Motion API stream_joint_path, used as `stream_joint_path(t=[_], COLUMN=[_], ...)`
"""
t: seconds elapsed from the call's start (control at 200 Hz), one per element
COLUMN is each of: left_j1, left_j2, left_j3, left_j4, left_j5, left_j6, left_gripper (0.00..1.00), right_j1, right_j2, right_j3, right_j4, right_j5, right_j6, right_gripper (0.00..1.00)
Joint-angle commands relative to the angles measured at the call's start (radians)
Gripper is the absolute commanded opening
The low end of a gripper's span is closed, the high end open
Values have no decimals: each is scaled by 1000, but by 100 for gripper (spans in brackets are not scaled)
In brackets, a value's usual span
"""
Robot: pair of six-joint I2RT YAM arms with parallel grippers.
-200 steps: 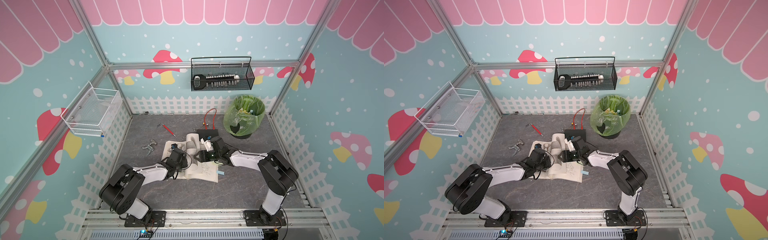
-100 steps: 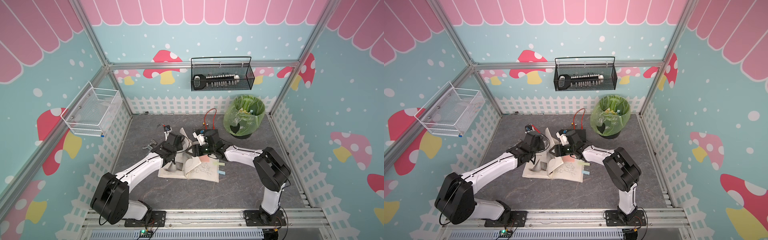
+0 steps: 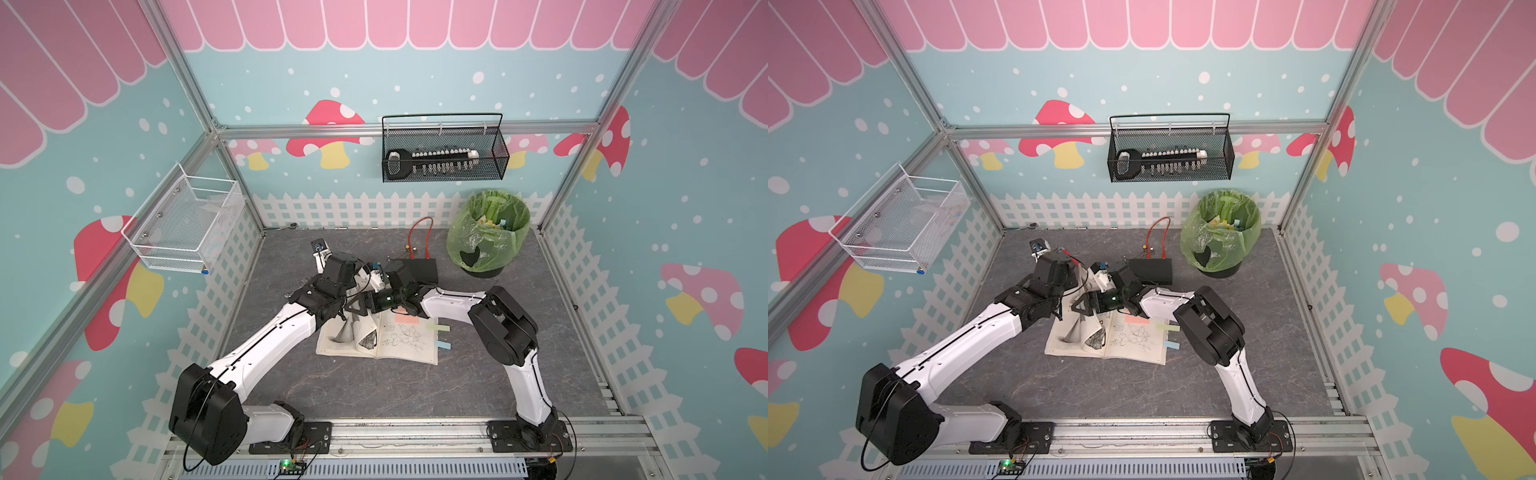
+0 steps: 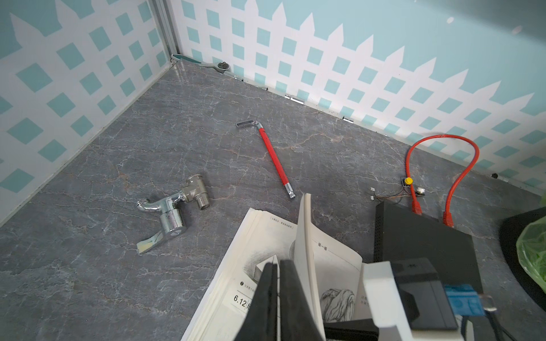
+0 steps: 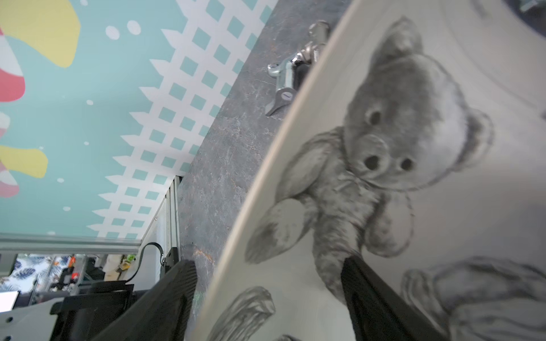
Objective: Peel off the used sticky note
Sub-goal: Turn the page of the book at the center of the board.
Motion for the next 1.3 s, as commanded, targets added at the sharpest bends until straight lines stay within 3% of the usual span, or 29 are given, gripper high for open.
stream_joint_path(t=[0.0,0.095,0.375,0.58,0.781,0.826,1.026,1.296], left_j1=[3,3,3,-11,-37,-43,-73,-73], left_j2=[-37,-54,-95,-71,12,38,153,240], left_j3=[9,15,16,16,-54,-75,-131,-248], left_j4=[-28,-29,-31,-23,118,155,235,383], left_j5=[-31,-34,14,165,436,484,524,636], left_j6=[2,11,13,11,-1,-14,-45,-86], left_gripper=[9,9,9,9,6,0,0,0], right_j1=[5,6,4,-10,-44,-59,-125,-147], right_j2=[28,43,22,-188,-458,-502,-614,-587], right_j3=[33,31,32,-75,-300,-361,-561,-592], right_j4=[37,68,74,-104,-268,-280,-257,-198], right_j5=[-43,-58,-30,182,421,430,399,344], right_j6=[16,37,39,-69,-106,-96,-26,34], right_gripper=[93,99,99,97,97,97,97,97])
